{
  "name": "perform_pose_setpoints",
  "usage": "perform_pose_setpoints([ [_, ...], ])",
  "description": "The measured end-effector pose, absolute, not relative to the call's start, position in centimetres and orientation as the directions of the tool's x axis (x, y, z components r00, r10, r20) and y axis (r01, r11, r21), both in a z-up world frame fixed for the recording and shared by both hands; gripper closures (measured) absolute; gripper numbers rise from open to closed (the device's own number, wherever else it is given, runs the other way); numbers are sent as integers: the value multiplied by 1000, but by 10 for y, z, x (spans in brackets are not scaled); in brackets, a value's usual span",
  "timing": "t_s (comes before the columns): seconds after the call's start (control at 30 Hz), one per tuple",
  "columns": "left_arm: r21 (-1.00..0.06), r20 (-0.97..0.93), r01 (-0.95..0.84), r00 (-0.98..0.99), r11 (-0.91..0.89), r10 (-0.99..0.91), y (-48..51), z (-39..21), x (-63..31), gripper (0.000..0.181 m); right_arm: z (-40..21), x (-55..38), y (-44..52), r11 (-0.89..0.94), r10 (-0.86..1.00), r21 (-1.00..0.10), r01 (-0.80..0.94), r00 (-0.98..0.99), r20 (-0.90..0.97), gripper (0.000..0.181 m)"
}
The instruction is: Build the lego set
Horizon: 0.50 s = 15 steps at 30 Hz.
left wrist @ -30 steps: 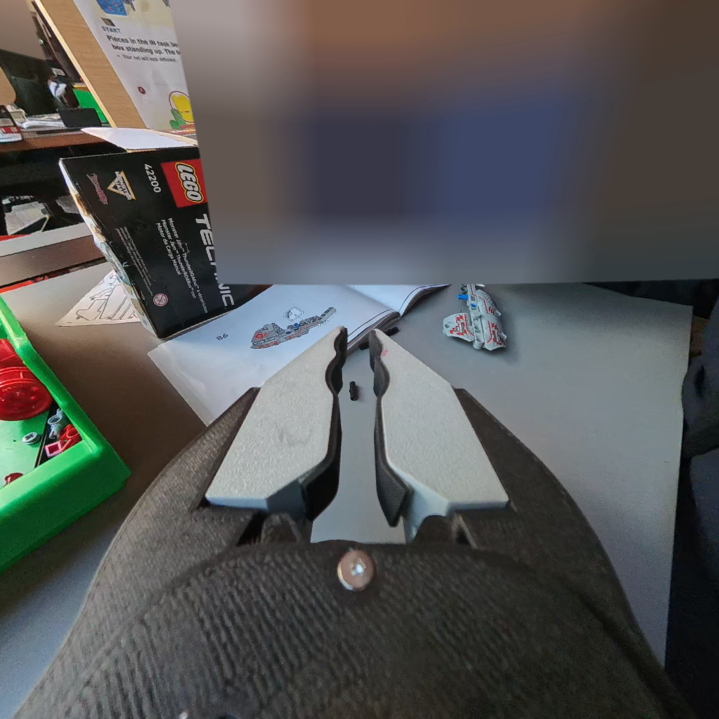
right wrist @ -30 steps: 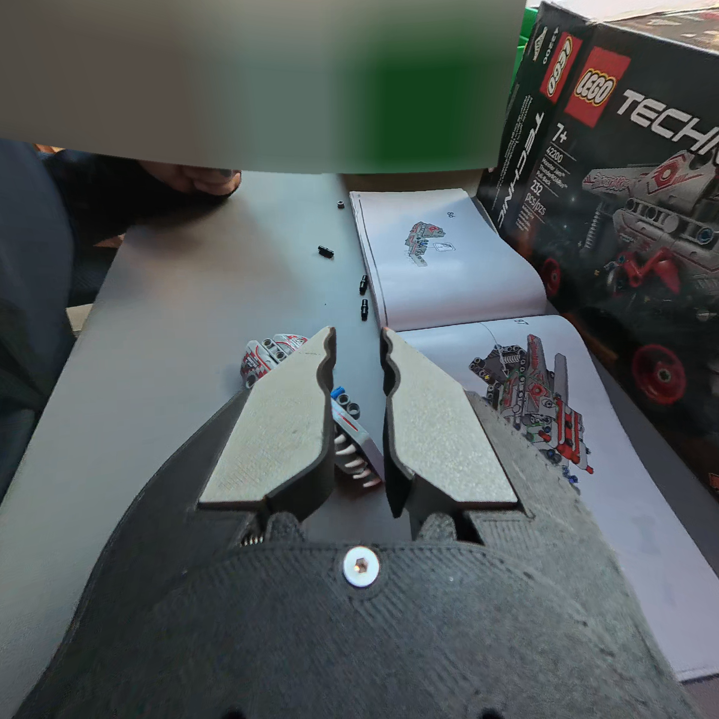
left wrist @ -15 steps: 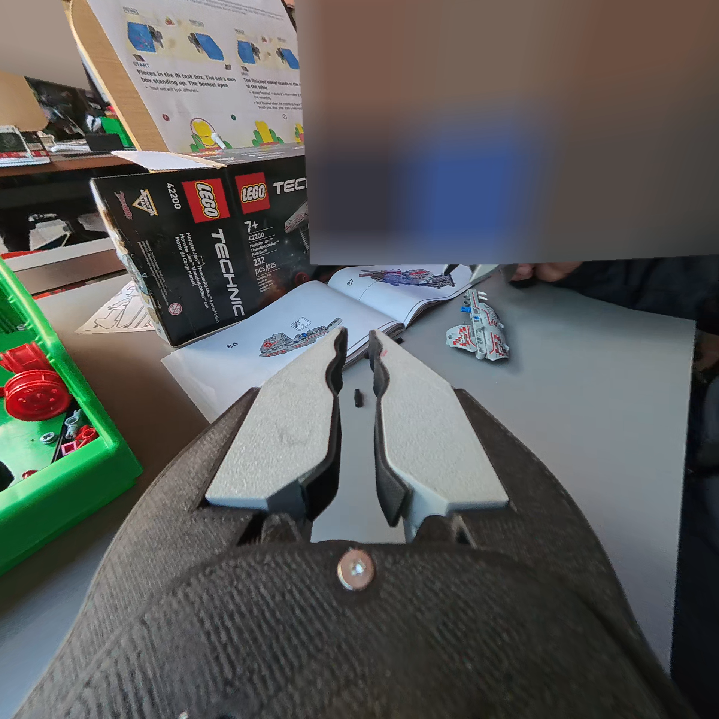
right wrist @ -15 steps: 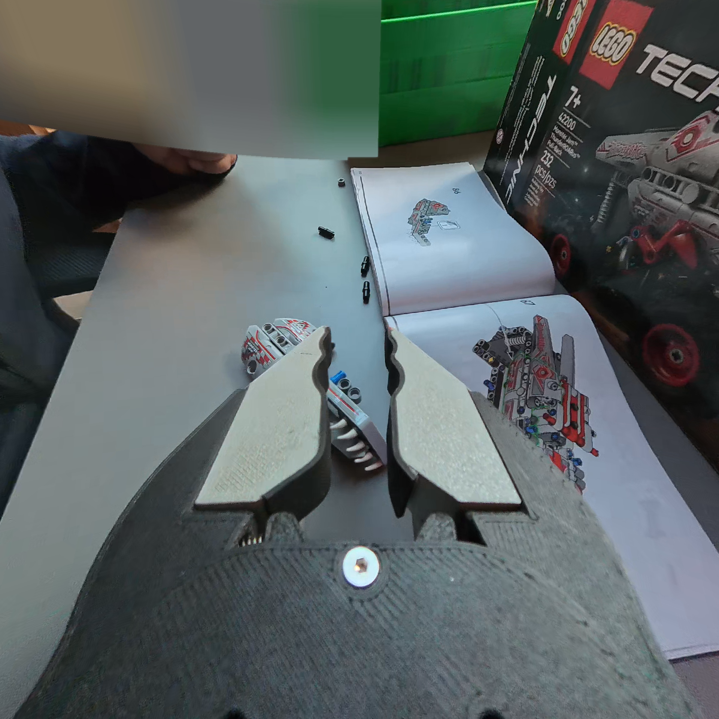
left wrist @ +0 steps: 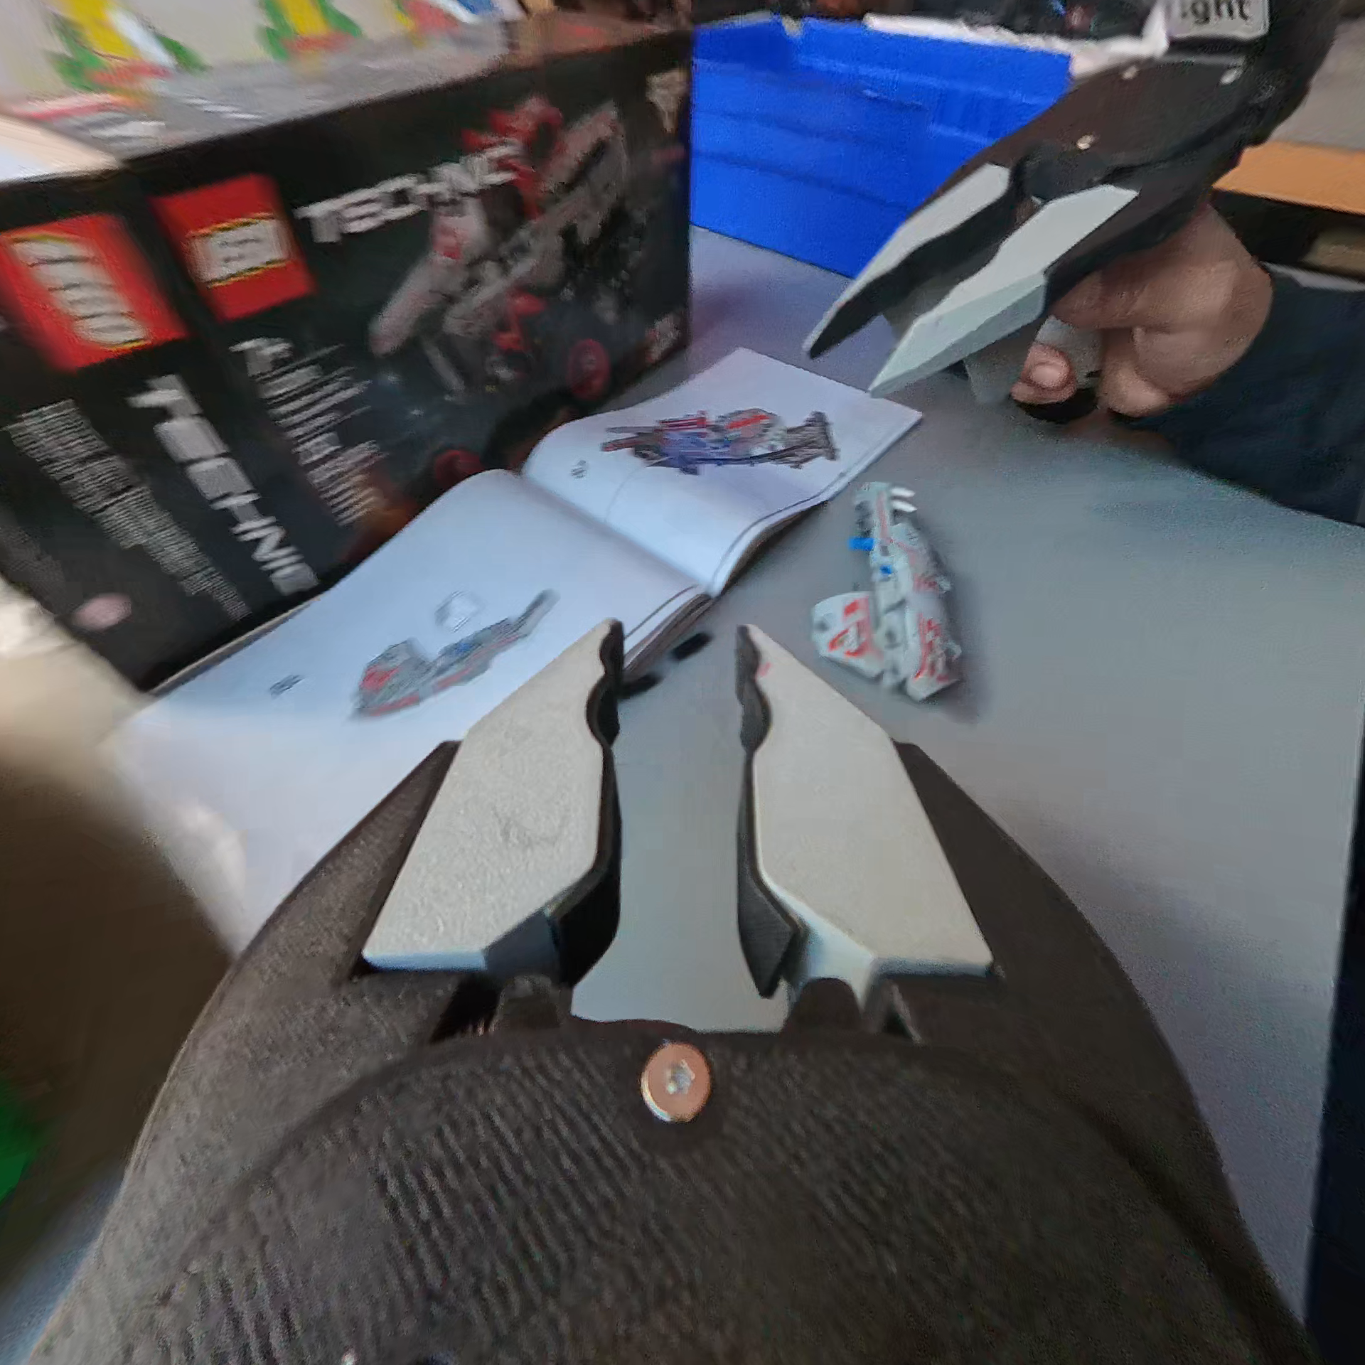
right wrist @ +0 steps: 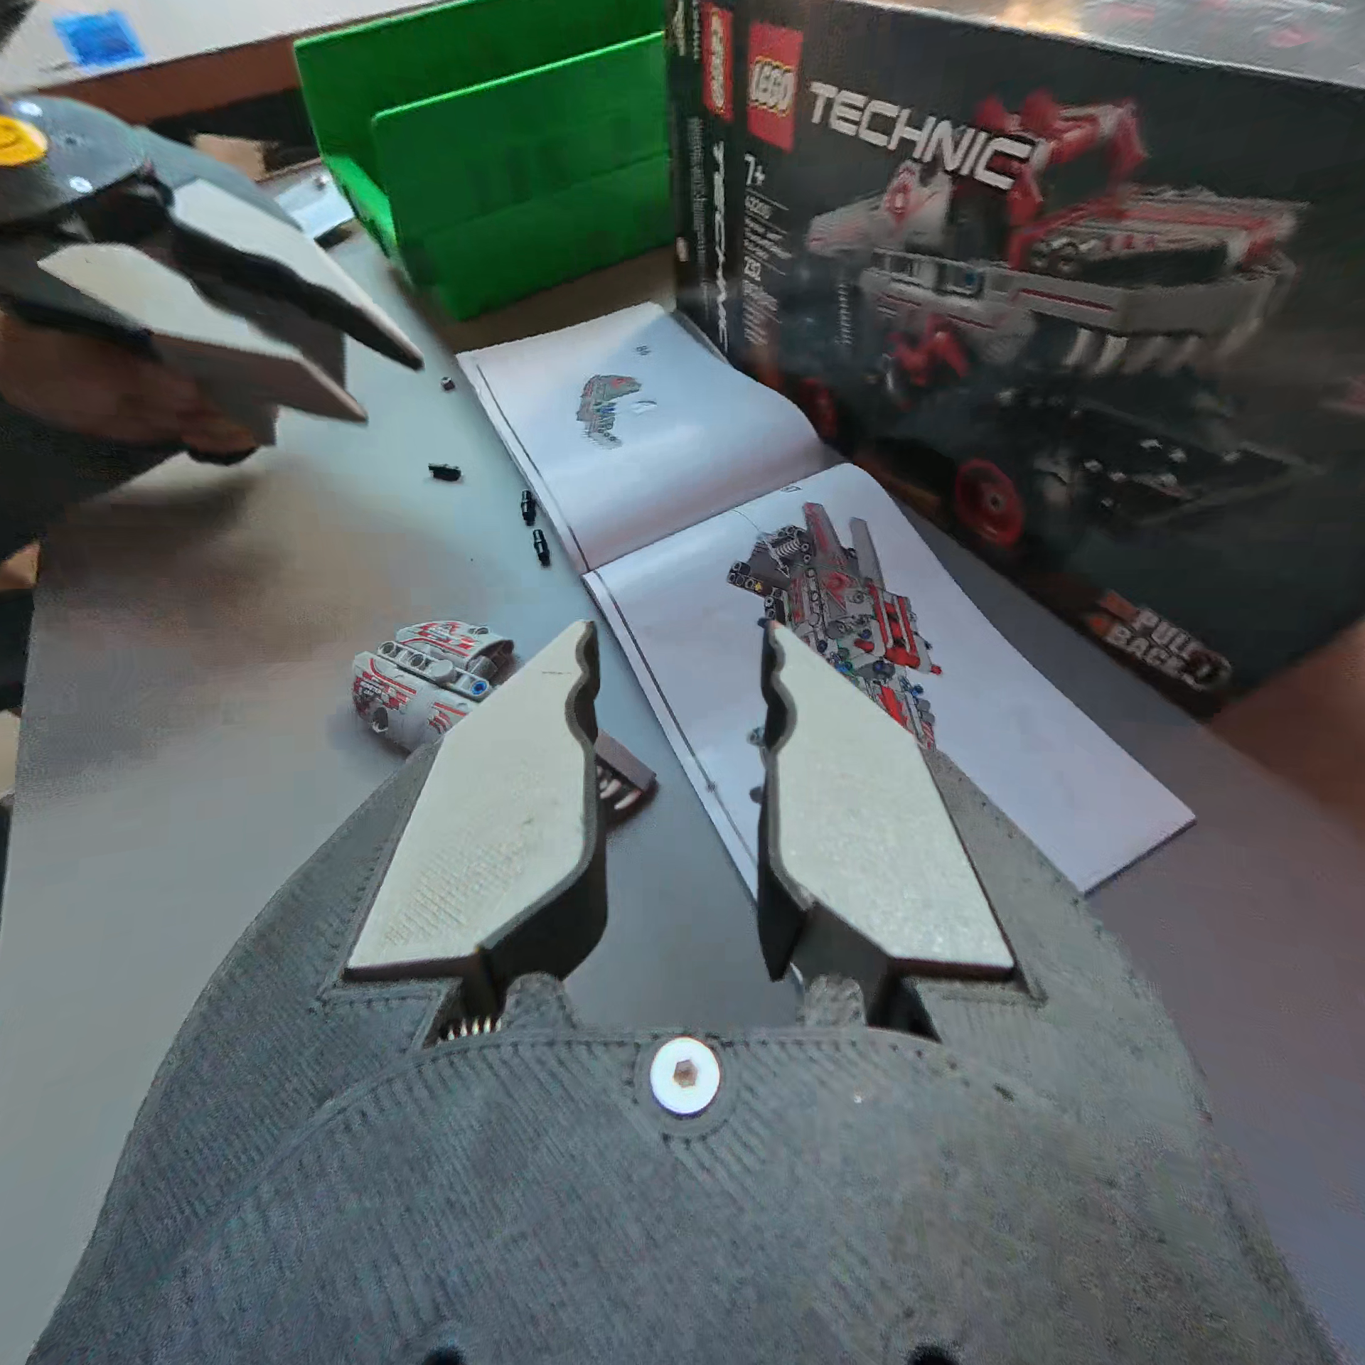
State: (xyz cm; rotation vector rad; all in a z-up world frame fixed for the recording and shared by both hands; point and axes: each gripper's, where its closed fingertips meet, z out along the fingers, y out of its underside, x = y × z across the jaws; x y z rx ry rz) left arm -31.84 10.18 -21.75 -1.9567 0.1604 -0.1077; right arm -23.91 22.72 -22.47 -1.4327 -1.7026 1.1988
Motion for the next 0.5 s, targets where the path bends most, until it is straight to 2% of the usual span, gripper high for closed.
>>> perform_pose_setpoints([
  [0.2, -841, -182, -319, 928, -436, -326, 173, -216, -280, 146, -222, -216, 222, 3, 985, -938, 347, -164, -57, 137],
  [0.37, -743, -148, -370, 903, -557, -402, 203, -248, -276, 142, -224, -199, 215, -36, 975, -940, 338, -193, -106, 136],
  [0.5, -713, -149, -380, 903, -589, -402, 207, -263, -281, 139, -228, -199, 223, -66, 979, -929, 365, -154, -130, 138],
])
